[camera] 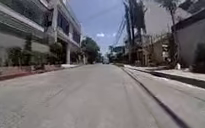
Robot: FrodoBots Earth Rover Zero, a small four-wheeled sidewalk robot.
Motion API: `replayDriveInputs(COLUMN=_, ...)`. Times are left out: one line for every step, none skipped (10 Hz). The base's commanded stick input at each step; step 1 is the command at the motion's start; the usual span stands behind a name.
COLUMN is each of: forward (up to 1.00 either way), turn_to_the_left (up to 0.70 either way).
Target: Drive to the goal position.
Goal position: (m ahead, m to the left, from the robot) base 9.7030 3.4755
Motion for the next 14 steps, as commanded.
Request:
replayDriveInputs(forward=1.0, turn_to_the_left=-0.37)
replayDriveInputs(forward=1.0, turn_to_the_left=-0.37)
replayDriveInputs(forward=1.0, turn_to_the_left=-0.37)
replayDriveInputs(forward=1.0, turn_to_the_left=-0.37)
replayDriveInputs(forward=1.0, turn_to_the_left=-0.17)
replayDriveInputs(forward=1.0, turn_to_the_left=0.03)
replayDriveInputs(forward=1.0, turn_to_the_left=0.04)
replayDriveInputs(forward=1.0, turn_to_the_left=0.04)
replayDriveInputs(forward=1.0, turn_to_the_left=-0.36)
replayDriveInputs(forward=1.0, turn_to_the_left=-0.05)
replayDriveInputs(forward=1.0, turn_to_the_left=0.05)
replayDriveInputs(forward=1.0, turn_to_the_left=0.05)
replayDriveInputs(forward=1.0, turn_to_the_left=0.05)
replayDriveInputs(forward=1.0, turn_to_the_left=0.05)
